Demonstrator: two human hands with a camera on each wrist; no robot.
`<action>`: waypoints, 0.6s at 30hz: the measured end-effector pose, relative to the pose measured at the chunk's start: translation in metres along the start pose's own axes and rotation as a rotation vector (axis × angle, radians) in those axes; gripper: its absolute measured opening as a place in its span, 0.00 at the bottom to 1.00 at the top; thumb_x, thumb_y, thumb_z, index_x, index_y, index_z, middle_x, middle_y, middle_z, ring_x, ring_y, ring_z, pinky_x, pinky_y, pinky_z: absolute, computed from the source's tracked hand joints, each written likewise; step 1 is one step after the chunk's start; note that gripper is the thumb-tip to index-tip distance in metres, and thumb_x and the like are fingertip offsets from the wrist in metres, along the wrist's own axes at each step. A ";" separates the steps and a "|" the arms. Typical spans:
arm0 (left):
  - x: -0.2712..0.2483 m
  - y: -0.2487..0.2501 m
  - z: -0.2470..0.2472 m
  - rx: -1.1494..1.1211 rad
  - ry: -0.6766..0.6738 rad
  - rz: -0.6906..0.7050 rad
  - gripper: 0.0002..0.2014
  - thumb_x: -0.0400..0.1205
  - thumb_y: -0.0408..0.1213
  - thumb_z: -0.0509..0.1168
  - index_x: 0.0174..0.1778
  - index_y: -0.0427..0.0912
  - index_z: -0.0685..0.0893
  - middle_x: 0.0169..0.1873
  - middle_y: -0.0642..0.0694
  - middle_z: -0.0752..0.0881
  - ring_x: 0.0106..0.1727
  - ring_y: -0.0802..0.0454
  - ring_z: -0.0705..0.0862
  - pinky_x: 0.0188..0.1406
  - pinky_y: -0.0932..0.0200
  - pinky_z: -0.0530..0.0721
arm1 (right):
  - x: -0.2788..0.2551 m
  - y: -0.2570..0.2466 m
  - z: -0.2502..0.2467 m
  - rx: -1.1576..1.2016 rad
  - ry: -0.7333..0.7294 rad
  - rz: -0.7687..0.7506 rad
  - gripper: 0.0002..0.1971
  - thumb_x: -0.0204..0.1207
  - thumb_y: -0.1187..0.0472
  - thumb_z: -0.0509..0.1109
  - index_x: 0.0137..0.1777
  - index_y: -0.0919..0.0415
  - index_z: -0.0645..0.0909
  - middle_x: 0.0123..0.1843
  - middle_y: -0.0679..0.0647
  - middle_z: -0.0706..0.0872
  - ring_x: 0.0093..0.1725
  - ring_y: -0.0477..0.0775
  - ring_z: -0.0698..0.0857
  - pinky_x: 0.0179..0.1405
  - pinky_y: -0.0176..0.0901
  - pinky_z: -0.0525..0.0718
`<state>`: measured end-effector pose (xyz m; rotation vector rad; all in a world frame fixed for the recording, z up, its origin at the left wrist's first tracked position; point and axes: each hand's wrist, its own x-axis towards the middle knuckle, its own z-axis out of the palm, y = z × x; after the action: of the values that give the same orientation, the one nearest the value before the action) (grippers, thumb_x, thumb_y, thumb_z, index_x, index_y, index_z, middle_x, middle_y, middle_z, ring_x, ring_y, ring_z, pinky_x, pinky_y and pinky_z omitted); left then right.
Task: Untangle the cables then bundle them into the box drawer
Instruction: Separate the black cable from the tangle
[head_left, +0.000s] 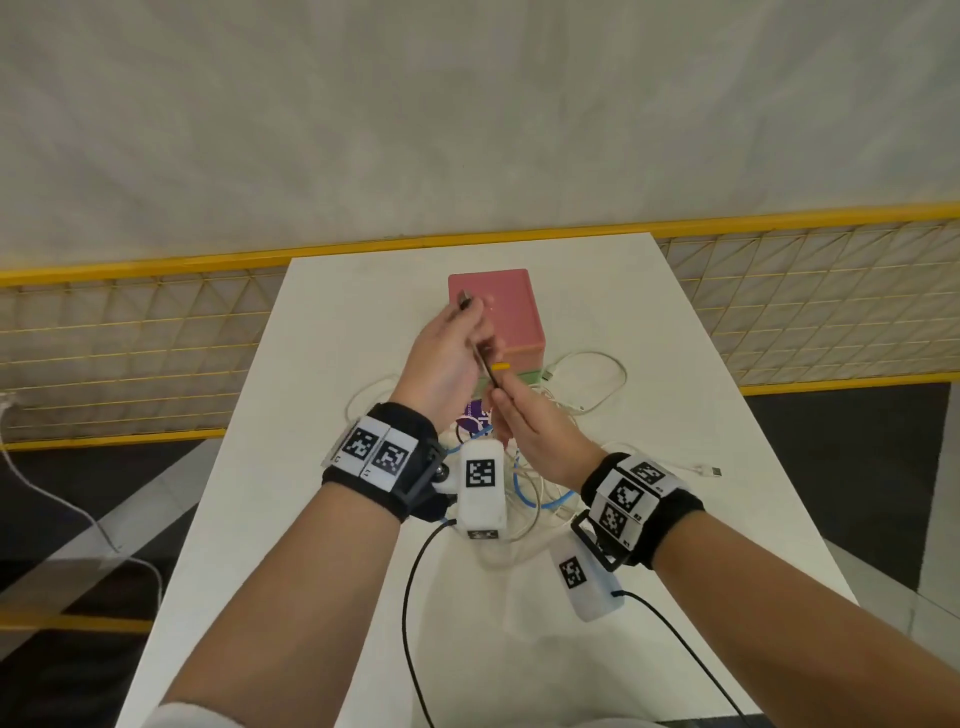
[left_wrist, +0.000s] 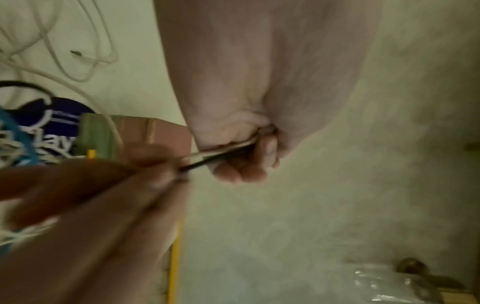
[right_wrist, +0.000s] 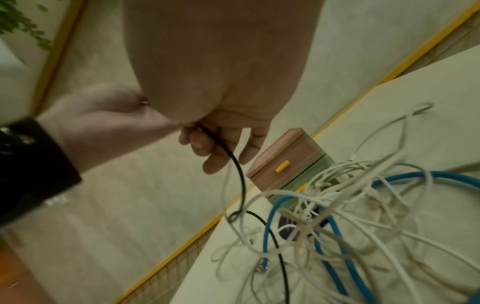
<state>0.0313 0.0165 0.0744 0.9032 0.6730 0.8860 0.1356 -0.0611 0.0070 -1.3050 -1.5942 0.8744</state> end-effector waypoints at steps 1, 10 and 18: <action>-0.002 0.011 0.000 -0.036 0.007 0.029 0.10 0.89 0.35 0.54 0.44 0.42 0.77 0.20 0.54 0.67 0.23 0.56 0.67 0.28 0.61 0.70 | -0.002 0.004 0.000 -0.024 -0.024 0.026 0.12 0.87 0.62 0.48 0.44 0.54 0.70 0.33 0.53 0.70 0.31 0.51 0.70 0.34 0.50 0.79; -0.025 0.062 -0.033 1.102 -0.034 0.357 0.11 0.86 0.46 0.61 0.58 0.51 0.87 0.32 0.54 0.80 0.33 0.67 0.76 0.38 0.64 0.77 | -0.004 0.018 -0.039 -0.216 0.054 0.119 0.10 0.87 0.60 0.52 0.52 0.62 0.74 0.37 0.42 0.75 0.34 0.35 0.76 0.37 0.28 0.72; -0.019 0.049 -0.059 1.620 -0.031 0.245 0.18 0.85 0.56 0.57 0.34 0.50 0.80 0.33 0.51 0.85 0.34 0.47 0.81 0.36 0.53 0.77 | -0.007 0.005 -0.051 -0.279 0.005 0.078 0.10 0.86 0.61 0.55 0.49 0.61 0.76 0.35 0.41 0.76 0.36 0.32 0.77 0.37 0.24 0.71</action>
<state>-0.0430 0.0379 0.0921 2.4549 1.2697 0.3706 0.1850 -0.0677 0.0197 -1.5710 -1.7161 0.7120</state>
